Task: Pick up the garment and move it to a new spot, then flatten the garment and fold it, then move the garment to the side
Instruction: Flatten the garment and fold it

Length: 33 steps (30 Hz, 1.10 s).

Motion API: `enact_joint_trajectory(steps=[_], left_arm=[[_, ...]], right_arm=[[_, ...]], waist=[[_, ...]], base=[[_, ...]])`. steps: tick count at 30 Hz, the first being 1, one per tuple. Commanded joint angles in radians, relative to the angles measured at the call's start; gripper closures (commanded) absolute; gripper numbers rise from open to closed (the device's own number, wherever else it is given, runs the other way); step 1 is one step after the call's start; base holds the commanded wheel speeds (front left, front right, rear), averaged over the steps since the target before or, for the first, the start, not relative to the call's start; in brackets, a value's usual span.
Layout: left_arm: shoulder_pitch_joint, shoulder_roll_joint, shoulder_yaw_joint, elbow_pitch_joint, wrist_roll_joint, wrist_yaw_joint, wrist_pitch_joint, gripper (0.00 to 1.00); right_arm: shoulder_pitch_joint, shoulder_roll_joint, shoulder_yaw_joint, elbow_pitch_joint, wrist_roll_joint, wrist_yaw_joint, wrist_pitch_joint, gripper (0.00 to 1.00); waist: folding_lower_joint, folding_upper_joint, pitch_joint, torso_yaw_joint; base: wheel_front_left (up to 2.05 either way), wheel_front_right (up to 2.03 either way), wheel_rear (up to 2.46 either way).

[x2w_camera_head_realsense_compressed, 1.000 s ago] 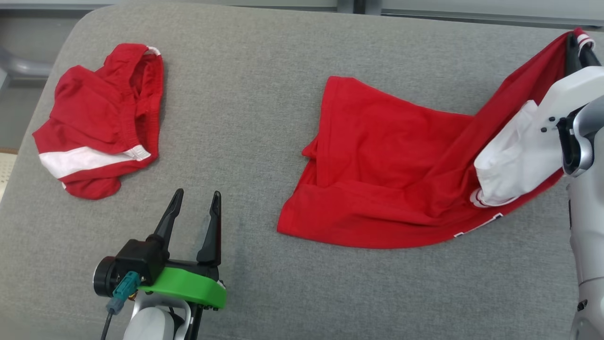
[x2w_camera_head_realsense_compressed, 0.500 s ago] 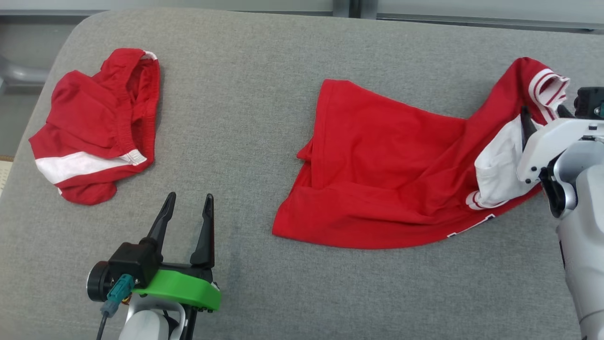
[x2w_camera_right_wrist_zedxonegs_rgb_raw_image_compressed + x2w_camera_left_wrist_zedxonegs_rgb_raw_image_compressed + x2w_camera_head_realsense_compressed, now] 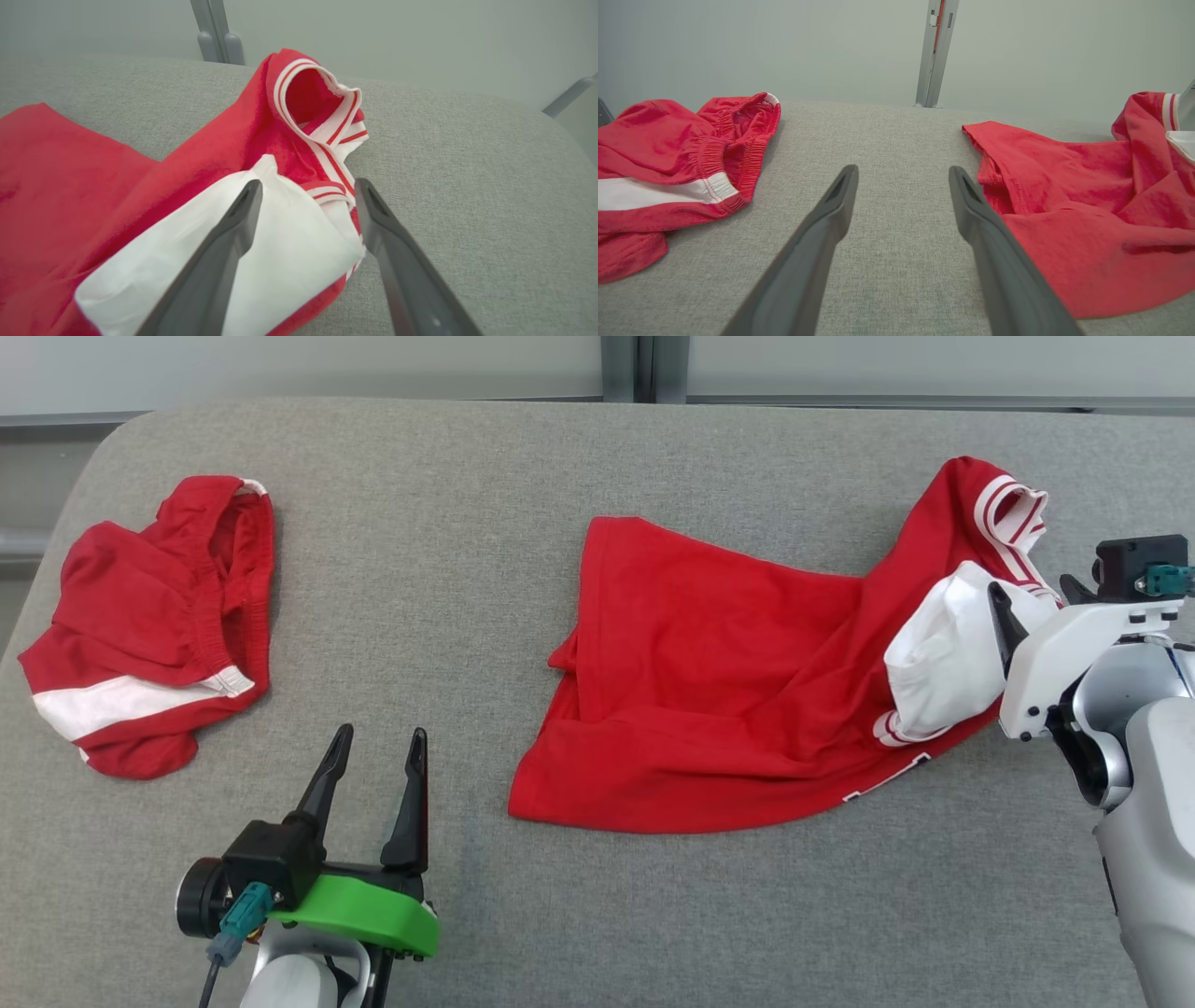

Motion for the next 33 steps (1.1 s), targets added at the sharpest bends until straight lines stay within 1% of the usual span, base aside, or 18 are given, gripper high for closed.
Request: enact_joint_trajectory(steps=[1,10,15,18,20,21,22,23,28,33], left_arm=[[0.009,0.004,0.000,0.000,-0.006,-0.001,0.000,0.00],[0.014,0.004,-0.008,0.001,-0.014,-0.001,0.000,0.00],[0.014,0.004,-0.017,0.004,-0.016,-0.001,0.000,0.00],[0.012,0.004,-0.020,0.003,-0.017,-0.002,0.000,0.00],[0.012,0.004,-0.018,0.002,-0.018,-0.002,0.000,0.00],[0.013,0.004,-0.018,0.002,-0.015,-0.002,0.000,0.00],[0.014,0.004,-0.017,0.002,-0.014,-0.002,0.000,0.00],[0.014,0.004,-0.015,0.001,-0.013,-0.002,0.000,0.00],[0.015,0.004,-0.007,-0.002,-0.013,-0.002,0.000,0.00],[0.015,0.004,-0.004,-0.001,-0.010,-0.002,0.000,0.00]], right_arm=[[0.014,-0.008,0.013,-0.008,-0.006,-0.002,0.024,0.00],[-0.053,-0.076,0.089,0.000,0.009,-0.002,0.224,0.00],[-0.091,-0.107,0.133,0.026,0.045,-0.002,0.326,0.00],[-0.110,-0.125,0.141,0.038,0.047,-0.002,0.348,0.00],[-0.111,-0.125,0.141,0.046,0.051,-0.002,0.355,0.01],[-0.112,-0.126,0.141,0.049,0.052,-0.002,0.356,0.47],[-0.112,-0.129,0.140,0.050,0.052,-0.002,0.355,0.69],[-0.112,-0.131,0.142,0.049,0.055,-0.002,0.345,1.00],[-0.112,-0.136,0.152,0.039,0.055,-0.002,0.315,1.00],[-0.074,-0.141,0.147,-0.035,0.072,-0.002,0.240,1.00]], waist=[[0.0000,-0.0001,0.000,0.007],[0.0000,-0.0001,0.000,0.044],[0.0000,-0.0001,0.001,0.063],[0.0000,-0.0001,0.006,0.074],[0.0000,-0.0001,0.009,0.079],[0.0000,-0.0001,0.010,0.082],[0.0000,-0.0001,0.012,0.083],[0.0000,-0.0001,0.014,0.084],[0.0000,-0.0001,0.019,0.074],[0.0000,-0.0001,0.011,0.050]], base=[[0.00,0.00,0.00],[0.00,0.00,0.00],[0.00,0.00,0.00],[0.00,0.00,0.00],[0.00,0.00,0.00],[0.00,0.00,0.00],[0.00,0.00,0.00],[0.00,0.00,0.00],[0.00,0.00,0.00],[0.00,0.00,0.00]])
